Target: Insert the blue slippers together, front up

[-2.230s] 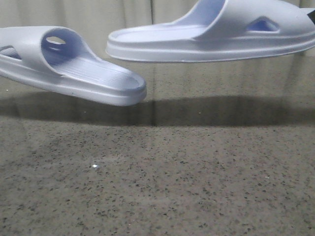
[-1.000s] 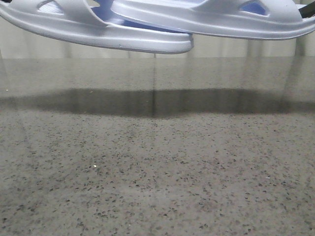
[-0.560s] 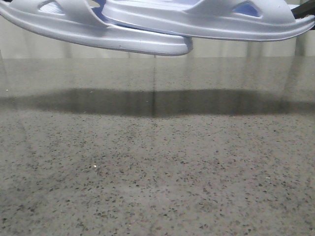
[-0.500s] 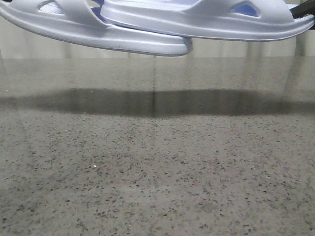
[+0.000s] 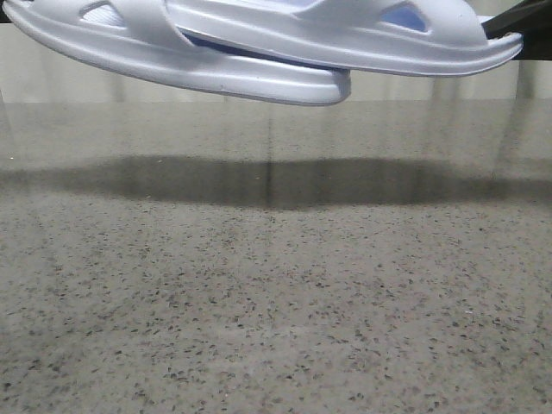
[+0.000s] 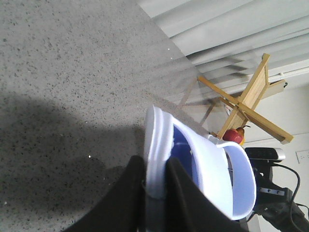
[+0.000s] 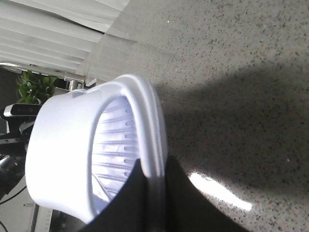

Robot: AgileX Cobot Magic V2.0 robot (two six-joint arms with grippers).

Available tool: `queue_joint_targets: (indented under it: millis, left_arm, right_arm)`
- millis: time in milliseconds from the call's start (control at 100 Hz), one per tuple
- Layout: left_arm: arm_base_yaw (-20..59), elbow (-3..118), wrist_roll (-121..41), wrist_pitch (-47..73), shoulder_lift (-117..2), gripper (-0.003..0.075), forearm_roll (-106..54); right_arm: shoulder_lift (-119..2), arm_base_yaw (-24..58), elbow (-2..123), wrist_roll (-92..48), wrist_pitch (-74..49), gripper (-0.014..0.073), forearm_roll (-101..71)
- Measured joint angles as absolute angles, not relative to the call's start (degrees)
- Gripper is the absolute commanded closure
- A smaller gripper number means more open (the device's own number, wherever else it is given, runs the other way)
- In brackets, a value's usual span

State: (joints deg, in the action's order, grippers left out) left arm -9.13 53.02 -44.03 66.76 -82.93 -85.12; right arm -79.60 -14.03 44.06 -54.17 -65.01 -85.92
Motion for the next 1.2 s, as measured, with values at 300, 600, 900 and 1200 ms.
queue_joint_targets:
  millis: [300, 600, 900, 1200]
  left_arm:
    - [-6.86, 53.02, -44.03, 63.68, -83.15, 0.0705, -87.29]
    - [-5.40, 53.02, -44.03, 59.77, -83.75, 0.0705, -89.67]
    - [-3.99, 53.23, -44.14, 59.91, -83.75, 0.0705, -92.38]
    - [-5.69, 53.23, -44.61, 61.06, -83.75, 0.0705, -92.05]
  right_arm:
    - [-80.47, -4.00, 45.75, -54.74, -55.13, 0.0700, -87.42]
    - [-86.71, 3.42, 49.87, -54.81, -50.44, 0.0700, -87.72]
    - [-91.31, 6.75, 50.09, -54.81, -48.14, 0.0700, -88.49]
    - [-91.31, 5.15, 50.09, -54.81, -52.48, 0.0455, -88.28]
